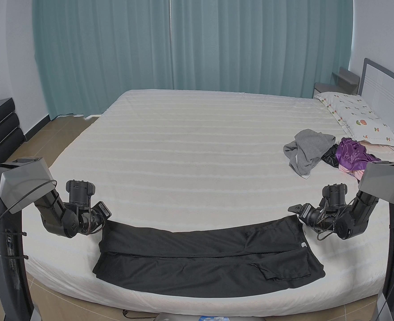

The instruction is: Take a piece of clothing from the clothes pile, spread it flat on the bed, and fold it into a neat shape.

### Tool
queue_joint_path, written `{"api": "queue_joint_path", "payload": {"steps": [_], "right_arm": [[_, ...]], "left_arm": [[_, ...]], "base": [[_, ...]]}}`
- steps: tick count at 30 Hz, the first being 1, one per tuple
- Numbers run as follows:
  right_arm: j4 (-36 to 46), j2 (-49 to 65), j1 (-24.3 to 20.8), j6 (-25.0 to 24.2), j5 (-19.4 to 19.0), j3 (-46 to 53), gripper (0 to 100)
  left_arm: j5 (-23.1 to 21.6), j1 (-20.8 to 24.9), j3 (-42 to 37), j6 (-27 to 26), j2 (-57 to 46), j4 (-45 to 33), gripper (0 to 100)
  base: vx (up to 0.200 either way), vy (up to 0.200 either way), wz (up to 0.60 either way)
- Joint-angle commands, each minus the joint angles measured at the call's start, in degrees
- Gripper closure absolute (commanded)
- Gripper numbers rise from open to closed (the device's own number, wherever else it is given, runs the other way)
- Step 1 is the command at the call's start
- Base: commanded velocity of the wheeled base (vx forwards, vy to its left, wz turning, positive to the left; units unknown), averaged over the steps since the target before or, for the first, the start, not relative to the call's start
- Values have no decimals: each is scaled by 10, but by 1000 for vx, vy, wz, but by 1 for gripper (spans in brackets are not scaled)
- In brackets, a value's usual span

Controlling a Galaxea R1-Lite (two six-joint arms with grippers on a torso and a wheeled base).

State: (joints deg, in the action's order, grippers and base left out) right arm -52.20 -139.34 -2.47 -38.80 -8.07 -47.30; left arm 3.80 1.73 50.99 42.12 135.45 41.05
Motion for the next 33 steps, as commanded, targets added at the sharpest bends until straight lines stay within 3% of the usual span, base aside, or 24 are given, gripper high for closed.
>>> {"api": "queue_joint_path", "payload": {"steps": [1, 4, 5, 18, 26, 33], "right_arm": [[2, -18, -2, 3, 1, -21, 0], [4, -23, -4, 7, 2, -25, 0], [4, -23, -4, 7, 2, -25, 100], [4, -20, -4, 8, 5, -20, 100], [-3, -9, 5, -39, 24, -20, 100], [-17, -1, 9, -45, 31, -15, 100]], "left_arm": [[1, 1, 5, 0, 6, 0, 100], [1, 1, 5, 0, 9, 0, 100], [1, 1, 5, 0, 9, 0, 100], [1, 2, 4, 0, 9, 1, 100], [0, 2, 28, 1, 11, 15, 100], [1, 4, 67, 2, 30, 14, 100]], "base": [[0, 0, 0], [0, 0, 0], [0, 0, 0], [0, 0, 0], [0, 0, 0], [0, 0, 0]]}}
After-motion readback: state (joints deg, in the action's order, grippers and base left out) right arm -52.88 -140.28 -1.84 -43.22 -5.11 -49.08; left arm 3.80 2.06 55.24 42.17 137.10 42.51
